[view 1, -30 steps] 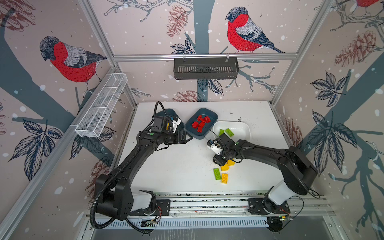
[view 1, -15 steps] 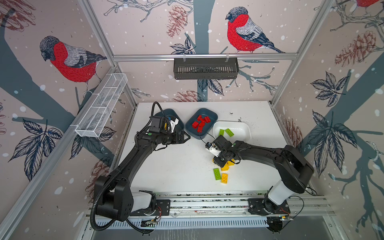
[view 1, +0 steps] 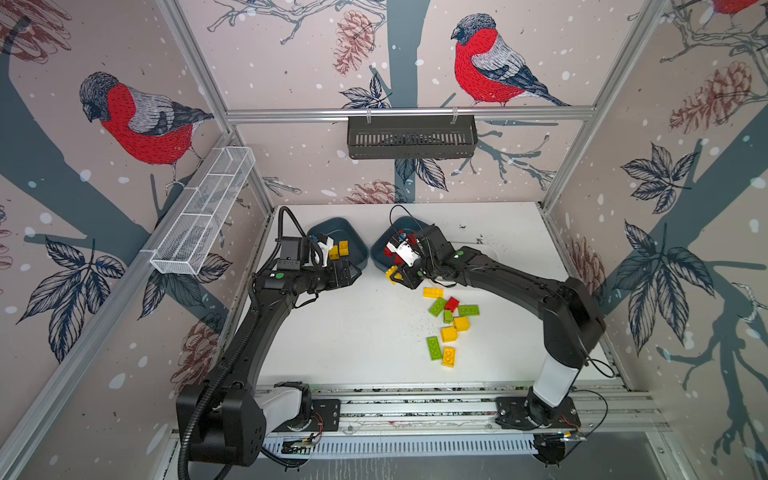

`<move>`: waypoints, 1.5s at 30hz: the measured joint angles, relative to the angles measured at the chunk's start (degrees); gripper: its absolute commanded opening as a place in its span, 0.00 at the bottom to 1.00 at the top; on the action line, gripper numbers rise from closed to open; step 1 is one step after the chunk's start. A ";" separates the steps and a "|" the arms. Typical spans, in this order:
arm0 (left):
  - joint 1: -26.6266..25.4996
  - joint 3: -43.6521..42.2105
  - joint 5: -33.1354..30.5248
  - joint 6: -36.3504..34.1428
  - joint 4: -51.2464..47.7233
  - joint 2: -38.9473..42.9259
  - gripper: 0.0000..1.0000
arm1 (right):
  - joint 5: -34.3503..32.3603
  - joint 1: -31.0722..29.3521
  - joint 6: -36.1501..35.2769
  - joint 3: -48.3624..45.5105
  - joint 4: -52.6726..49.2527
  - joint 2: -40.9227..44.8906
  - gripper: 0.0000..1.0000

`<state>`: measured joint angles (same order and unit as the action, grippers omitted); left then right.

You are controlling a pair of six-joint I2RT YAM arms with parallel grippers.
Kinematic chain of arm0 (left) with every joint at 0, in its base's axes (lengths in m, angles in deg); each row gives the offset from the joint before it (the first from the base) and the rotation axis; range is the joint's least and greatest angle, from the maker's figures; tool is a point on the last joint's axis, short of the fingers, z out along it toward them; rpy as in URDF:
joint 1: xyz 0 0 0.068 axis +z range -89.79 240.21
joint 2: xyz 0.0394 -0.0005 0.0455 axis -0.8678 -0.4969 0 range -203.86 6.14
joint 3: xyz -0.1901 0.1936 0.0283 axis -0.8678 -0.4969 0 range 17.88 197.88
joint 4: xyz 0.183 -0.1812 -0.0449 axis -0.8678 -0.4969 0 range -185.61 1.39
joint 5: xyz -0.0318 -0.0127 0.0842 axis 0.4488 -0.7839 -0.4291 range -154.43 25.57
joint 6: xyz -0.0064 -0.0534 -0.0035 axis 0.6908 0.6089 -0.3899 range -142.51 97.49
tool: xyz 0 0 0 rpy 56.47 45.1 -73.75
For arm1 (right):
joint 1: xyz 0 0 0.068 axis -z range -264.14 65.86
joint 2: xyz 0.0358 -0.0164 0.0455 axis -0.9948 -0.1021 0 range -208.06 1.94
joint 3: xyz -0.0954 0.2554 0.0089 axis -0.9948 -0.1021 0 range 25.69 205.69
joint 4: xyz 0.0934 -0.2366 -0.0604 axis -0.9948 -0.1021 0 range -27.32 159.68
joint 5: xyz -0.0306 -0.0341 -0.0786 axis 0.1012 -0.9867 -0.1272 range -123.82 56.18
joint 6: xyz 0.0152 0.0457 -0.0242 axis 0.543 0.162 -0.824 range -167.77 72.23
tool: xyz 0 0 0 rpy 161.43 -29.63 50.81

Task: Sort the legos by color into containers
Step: 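Carry the yellow brick with the right gripper into the outer teal bin and release, then move the right gripper back down to the brick pile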

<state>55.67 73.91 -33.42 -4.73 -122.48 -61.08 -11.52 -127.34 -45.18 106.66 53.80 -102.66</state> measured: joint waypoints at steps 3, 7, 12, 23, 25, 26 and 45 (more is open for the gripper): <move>0.74 -0.63 -3.15 0.52 -0.24 2.29 0.96 | 2.69 -0.24 2.12 7.26 3.26 -6.40 0.18; 1.42 -2.64 -6.23 2.34 -0.24 5.55 0.96 | 4.46 -0.63 3.98 16.02 7.28 -14.49 0.18; 1.53 -4.00 -8.55 4.17 -0.26 7.26 0.95 | 4.00 -1.40 6.47 25.75 10.14 -23.06 0.17; 1.84 -4.48 -10.43 4.85 -0.24 6.49 0.96 | -5.57 -2.69 8.13 38.71 12.94 -36.33 0.45; 1.84 -4.48 -10.47 4.83 -0.24 6.29 0.96 | -6.67 -2.86 7.89 39.26 12.90 -36.94 0.60; 1.84 -4.48 -10.47 4.83 -0.22 6.23 0.95 | -6.73 -2.89 7.87 39.54 12.76 -36.98 0.63; 1.95 -5.73 -8.74 4.66 0.37 5.77 0.95 | -6.45 -1.05 -1.49 4.22 -2.19 -1.73 0.72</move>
<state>57.62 68.18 -42.16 -0.08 -122.10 -55.31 -17.97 -128.39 -46.67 110.88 51.62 -104.39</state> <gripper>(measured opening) 0.955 0.743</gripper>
